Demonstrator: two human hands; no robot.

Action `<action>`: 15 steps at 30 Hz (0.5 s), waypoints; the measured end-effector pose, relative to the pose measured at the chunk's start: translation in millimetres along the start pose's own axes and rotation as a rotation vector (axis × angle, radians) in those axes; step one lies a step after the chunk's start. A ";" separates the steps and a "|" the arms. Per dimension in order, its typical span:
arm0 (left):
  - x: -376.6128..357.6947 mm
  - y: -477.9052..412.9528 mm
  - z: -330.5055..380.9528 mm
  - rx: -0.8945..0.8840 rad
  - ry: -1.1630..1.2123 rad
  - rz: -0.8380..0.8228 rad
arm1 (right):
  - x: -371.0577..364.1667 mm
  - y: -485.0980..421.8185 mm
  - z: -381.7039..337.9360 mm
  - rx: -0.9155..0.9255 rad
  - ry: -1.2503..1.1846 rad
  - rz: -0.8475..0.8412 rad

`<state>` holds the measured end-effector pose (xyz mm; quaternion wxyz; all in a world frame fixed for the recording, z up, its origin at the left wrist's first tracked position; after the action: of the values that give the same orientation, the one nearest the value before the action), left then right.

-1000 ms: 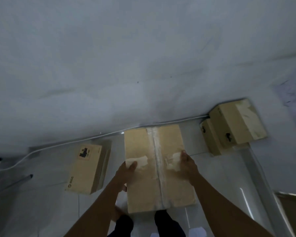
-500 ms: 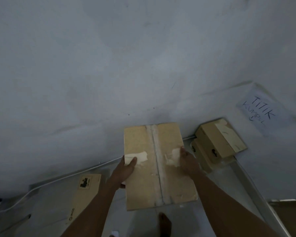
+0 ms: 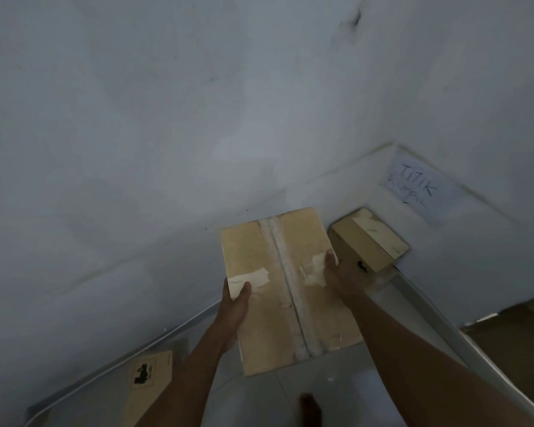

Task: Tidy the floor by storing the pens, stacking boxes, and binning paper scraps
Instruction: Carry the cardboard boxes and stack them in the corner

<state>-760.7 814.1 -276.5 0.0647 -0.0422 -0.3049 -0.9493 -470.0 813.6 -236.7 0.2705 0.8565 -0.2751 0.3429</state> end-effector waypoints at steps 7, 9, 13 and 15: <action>-71.2 13.6 3.3 0.023 -0.063 -0.087 | 47.8 -34.5 45.4 -0.049 -0.042 0.057; -96.2 18.1 3.2 0.047 -0.110 -0.106 | 61.7 -53.1 58.7 -0.060 -0.024 0.053; -144.0 23.7 6.4 0.071 -0.180 -0.108 | 91.8 -91.9 78.1 -0.082 -0.008 0.067; -163.2 27.5 6.9 0.076 -0.200 -0.104 | 103.3 -108.1 86.5 -0.088 0.000 0.073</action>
<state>-595.1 811.9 -274.6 -0.0139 -0.1184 -0.3475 -0.9301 -297.7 803.6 -243.9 0.2955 0.8331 -0.3209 0.3401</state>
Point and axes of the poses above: each hand's wrist, its own y-axis away from the middle knuckle, its own x-axis out of the back of the hand, z = x × y, the point moved 10 cm from there along -y, towards the middle knuckle, and after that the axes turned 11 degrees about z, right-handed, at the moved point
